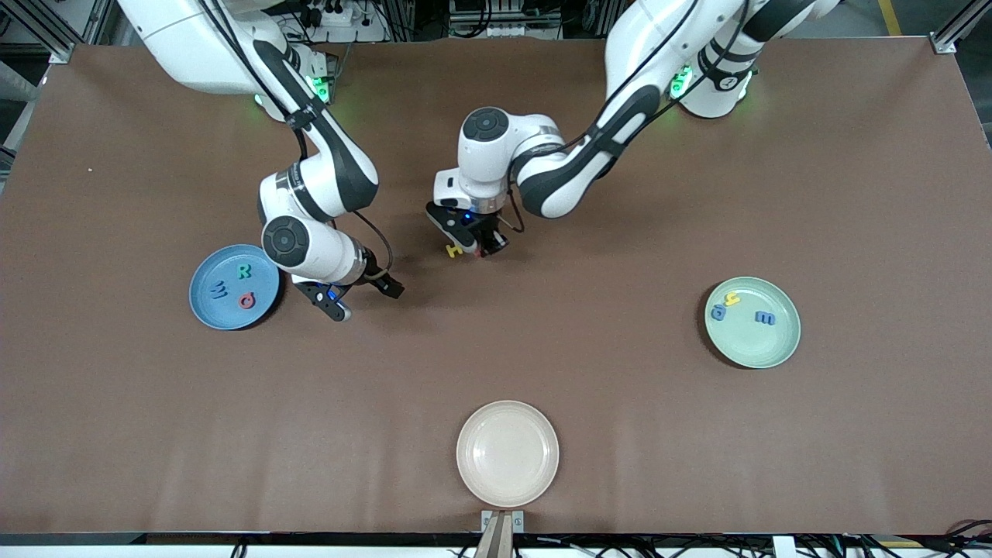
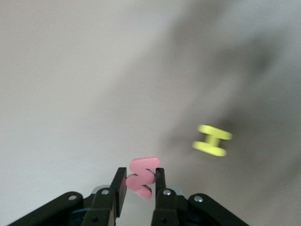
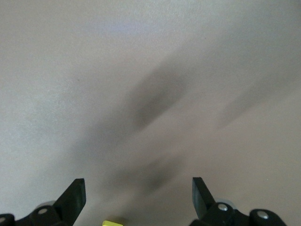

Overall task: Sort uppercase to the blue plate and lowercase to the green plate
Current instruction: 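Lift the pink w with the left gripper while the right gripper reaches yellow H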

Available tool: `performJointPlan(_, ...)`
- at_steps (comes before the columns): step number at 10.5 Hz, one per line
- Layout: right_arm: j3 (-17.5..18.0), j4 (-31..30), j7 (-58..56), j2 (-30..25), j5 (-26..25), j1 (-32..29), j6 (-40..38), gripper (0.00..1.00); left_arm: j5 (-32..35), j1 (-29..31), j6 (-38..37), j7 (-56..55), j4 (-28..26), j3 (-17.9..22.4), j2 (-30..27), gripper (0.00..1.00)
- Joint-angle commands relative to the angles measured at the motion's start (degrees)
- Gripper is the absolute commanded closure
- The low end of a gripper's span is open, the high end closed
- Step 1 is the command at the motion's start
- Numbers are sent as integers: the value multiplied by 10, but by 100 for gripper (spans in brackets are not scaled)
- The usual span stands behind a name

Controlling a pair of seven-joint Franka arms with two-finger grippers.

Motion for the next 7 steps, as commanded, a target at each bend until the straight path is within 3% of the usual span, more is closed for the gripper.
performJointPlan(1,13,7,53,19,12,8,26,0,-55,90,-32,-10,-94,-12,-125,100)
performJointPlan(4,36,19,200,33,-35,32,43,0,-129,169,-175,-5,-98,-12,-215,100)
performJointPlan(7,39,40,291,63,-95,70,43,0,-163,210,-251,33,-97,-6,-291,100)
